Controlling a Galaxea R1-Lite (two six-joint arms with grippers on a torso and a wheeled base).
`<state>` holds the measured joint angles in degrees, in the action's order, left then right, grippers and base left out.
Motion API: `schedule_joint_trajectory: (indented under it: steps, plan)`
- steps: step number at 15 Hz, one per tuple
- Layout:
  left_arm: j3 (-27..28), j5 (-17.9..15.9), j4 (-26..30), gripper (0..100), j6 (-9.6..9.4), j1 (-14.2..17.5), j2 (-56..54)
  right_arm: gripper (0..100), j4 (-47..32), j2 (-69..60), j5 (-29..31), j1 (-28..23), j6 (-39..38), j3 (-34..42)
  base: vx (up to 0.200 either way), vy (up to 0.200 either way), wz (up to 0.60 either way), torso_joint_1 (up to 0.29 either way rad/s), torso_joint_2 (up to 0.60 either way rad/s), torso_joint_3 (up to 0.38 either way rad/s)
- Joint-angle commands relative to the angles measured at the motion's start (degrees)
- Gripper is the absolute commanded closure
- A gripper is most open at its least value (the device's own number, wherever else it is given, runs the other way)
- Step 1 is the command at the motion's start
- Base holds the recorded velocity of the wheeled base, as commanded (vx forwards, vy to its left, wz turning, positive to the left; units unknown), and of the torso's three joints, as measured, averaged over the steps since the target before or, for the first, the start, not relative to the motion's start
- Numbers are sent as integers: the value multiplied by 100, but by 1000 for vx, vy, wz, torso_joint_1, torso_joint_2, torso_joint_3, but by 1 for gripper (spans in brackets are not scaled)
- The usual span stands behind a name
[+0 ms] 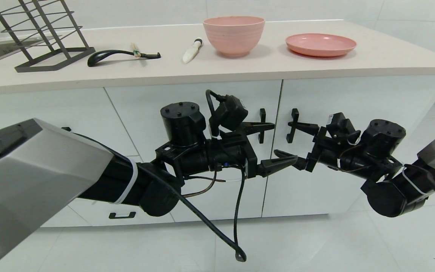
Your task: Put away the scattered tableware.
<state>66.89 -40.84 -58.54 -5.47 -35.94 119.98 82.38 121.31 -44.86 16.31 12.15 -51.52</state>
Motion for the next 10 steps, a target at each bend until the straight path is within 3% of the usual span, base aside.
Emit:
schedule_joint_trajectory:
  steps: [1,5,10]
  plan:
    - [96,-3,0,0,2,17,34,0,-3,-28,-172,136,-20,28,0,0,0,0,0,0]
    - [123,6,0,0,2,17,96,0,-3,-441,-427,144,-55,555,0,0,0,0,0,0]
    - [333,6,0,0,-15,-36,254,0,-21,-1927,-541,127,-46,2287,0,0,0,0,0,0]
